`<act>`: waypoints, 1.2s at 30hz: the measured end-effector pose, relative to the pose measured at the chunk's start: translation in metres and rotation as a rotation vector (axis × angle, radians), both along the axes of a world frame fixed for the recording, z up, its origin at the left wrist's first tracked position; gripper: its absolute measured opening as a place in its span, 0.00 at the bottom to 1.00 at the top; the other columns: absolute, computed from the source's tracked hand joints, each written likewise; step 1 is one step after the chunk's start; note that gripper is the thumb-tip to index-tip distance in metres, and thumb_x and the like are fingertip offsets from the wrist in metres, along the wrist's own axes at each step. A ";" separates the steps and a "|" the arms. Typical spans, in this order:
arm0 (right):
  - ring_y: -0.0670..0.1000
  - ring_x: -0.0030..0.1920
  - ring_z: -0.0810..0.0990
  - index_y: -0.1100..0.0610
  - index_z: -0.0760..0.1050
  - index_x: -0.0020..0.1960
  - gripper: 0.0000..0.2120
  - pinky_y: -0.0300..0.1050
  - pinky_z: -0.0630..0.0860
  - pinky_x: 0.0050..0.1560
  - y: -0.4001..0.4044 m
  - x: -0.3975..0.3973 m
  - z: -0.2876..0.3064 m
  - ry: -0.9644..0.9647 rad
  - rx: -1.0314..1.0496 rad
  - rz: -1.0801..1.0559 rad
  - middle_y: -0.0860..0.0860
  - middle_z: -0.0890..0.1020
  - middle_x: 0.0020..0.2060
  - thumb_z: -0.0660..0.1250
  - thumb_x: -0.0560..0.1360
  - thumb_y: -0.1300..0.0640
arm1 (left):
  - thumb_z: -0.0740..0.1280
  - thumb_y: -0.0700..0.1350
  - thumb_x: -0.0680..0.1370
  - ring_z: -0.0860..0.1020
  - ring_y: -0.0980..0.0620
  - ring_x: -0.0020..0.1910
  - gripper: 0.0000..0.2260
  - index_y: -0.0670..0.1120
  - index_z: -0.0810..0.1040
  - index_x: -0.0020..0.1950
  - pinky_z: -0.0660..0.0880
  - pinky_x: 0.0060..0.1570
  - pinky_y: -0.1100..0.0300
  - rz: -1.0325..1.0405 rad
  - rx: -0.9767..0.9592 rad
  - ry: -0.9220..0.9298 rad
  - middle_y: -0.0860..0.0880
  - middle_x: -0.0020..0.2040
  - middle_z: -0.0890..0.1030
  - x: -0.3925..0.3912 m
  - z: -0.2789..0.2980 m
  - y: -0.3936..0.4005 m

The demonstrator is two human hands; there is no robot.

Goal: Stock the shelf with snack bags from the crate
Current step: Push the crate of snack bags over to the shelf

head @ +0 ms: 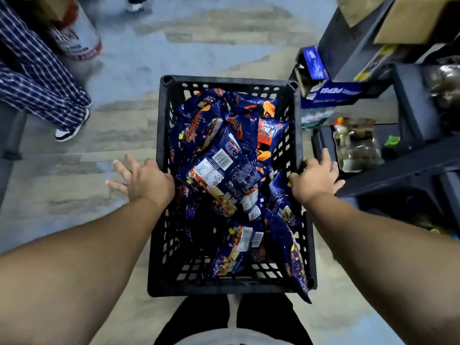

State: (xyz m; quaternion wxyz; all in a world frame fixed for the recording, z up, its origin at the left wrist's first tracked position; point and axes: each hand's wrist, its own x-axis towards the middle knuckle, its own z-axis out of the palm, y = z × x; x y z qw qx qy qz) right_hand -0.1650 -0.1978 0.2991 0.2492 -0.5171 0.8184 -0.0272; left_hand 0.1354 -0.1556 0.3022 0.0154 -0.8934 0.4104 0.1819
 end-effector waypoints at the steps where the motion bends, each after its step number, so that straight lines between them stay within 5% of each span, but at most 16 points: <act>1: 0.58 0.77 0.46 0.53 0.73 0.63 0.17 0.65 0.43 0.74 -0.011 0.004 0.002 -0.002 -0.010 -0.001 0.46 0.47 0.79 0.68 0.75 0.51 | 0.65 0.48 0.77 0.42 0.37 0.77 0.11 0.43 0.75 0.56 0.39 0.69 0.32 -0.008 -0.007 -0.004 0.40 0.79 0.47 0.004 0.004 -0.011; 36: 0.58 0.77 0.47 0.53 0.73 0.62 0.17 0.64 0.45 0.73 -0.486 0.037 0.026 -0.028 -0.054 0.018 0.46 0.48 0.78 0.68 0.74 0.52 | 0.66 0.49 0.75 0.42 0.37 0.76 0.17 0.44 0.75 0.62 0.41 0.70 0.32 0.012 -0.057 0.007 0.40 0.79 0.47 0.043 0.024 -0.482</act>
